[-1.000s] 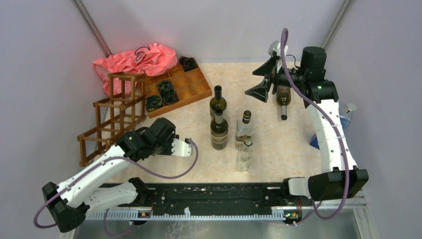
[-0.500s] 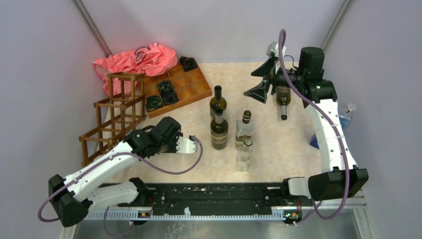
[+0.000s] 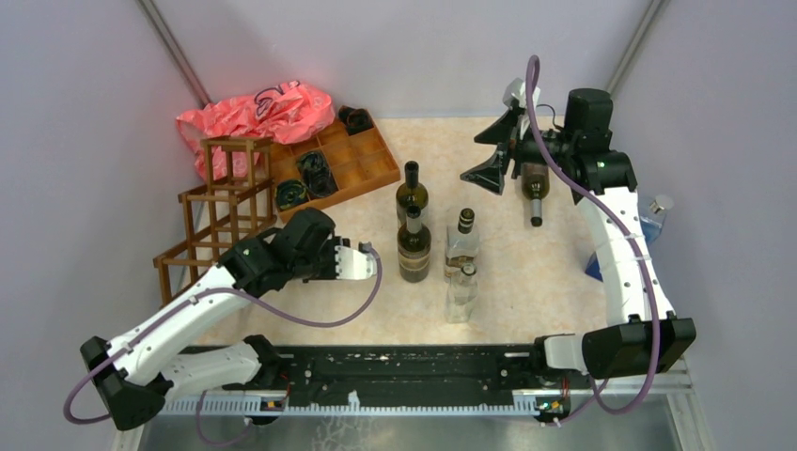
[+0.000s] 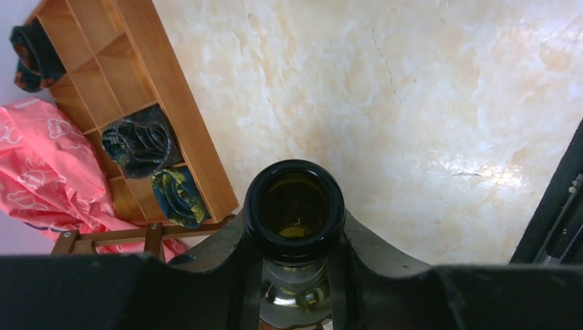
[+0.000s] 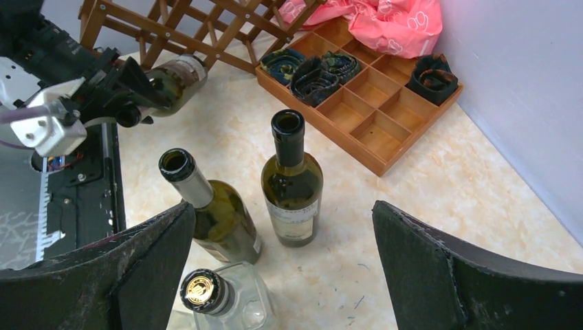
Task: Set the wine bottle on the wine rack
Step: Place the wine bottle at the center of the board.
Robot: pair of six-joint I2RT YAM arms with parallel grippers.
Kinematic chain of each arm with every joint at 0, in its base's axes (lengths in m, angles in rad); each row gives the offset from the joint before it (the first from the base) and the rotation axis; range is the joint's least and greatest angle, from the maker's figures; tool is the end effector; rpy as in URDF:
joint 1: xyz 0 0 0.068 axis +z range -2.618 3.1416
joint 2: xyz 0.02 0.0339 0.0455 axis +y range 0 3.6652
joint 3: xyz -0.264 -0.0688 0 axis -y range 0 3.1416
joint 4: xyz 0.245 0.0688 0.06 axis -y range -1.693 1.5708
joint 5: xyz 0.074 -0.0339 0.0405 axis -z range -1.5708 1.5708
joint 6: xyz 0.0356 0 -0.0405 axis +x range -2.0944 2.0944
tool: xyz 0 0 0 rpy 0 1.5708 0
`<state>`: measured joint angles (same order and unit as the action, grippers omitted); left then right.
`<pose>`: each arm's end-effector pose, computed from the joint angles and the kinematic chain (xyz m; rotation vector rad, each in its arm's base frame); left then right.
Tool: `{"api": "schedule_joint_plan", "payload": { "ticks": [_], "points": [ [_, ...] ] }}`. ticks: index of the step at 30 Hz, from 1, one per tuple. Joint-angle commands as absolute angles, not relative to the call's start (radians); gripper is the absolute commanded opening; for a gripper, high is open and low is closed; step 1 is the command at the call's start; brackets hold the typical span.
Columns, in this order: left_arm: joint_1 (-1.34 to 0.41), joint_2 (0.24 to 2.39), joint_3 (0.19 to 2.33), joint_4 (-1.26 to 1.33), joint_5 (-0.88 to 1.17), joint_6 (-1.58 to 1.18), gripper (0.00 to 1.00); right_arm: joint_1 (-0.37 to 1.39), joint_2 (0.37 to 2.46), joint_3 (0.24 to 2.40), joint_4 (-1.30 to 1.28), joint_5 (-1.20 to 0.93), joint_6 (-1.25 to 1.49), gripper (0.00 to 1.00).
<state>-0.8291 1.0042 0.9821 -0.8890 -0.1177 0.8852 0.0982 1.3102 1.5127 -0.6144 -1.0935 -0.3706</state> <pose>0.1325 -0.1384 0.3044 1.8423 1.6614 0.1699 0.2583 0.0572 0.4405 -1.0608 1.5067 0.8802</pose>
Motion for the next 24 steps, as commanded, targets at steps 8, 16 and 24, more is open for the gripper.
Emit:
{"api": "schedule_joint_plan", "payload": {
  "ticks": [8,16,24],
  "points": [
    [-0.834,0.986,1.101,-0.812,0.331,0.803,0.00,0.134,1.330,1.610,-0.676,-1.086,-0.408,0.98],
    [-0.834,1.002,1.050,-0.710,0.482,0.714,0.00,0.158,1.335,1.650,-0.744,-1.047,-0.435,0.98],
    [-0.822,0.911,0.910,-0.385,0.595,0.507,0.00,0.176,1.330,1.652,-0.743,-1.039,-0.414,0.98]
  ]
}}
